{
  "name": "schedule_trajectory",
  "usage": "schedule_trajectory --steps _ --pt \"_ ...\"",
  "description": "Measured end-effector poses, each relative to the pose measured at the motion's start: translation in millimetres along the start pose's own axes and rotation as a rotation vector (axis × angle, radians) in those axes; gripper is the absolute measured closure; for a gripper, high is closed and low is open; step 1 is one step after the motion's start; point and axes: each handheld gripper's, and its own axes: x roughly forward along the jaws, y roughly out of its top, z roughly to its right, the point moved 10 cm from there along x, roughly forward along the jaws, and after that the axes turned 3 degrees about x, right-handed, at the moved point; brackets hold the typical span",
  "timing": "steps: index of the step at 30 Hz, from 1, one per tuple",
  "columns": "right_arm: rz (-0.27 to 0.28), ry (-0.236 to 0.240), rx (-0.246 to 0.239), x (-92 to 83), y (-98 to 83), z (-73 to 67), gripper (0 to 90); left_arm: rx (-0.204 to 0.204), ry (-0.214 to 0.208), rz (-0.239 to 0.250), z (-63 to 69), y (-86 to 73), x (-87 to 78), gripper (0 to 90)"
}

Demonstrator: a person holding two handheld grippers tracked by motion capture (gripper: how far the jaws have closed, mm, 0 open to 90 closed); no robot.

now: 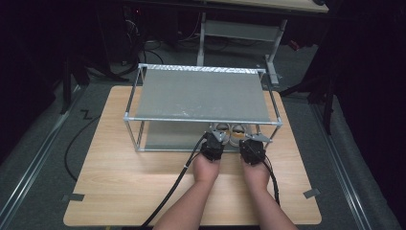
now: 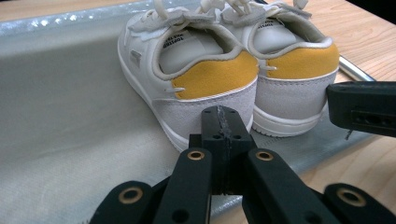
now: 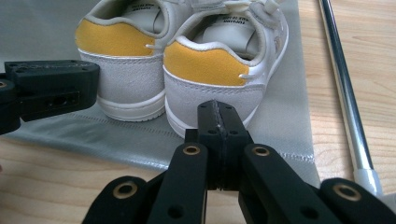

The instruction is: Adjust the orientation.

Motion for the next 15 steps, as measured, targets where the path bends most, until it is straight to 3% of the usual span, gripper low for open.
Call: schedule_trajectory --steps 9,13,15 --pt "-0.003 -0.008 0.000 3.1 1.9 0.6 89.8 -0.010 -0.012 -0.004 -0.2 -0.4 0.0 89.9" --pt "0.013 -0.007 0.008 -2.0 -0.2 2.2 89.7 -0.029 -0.025 0.026 -3.3 -0.1 -8.9 88.9" --pt "0.025 0.005 0.012 -8.5 -0.9 2.6 89.8 -0.016 -0.028 0.027 -5.4 -1.0 -14.5 87.1"
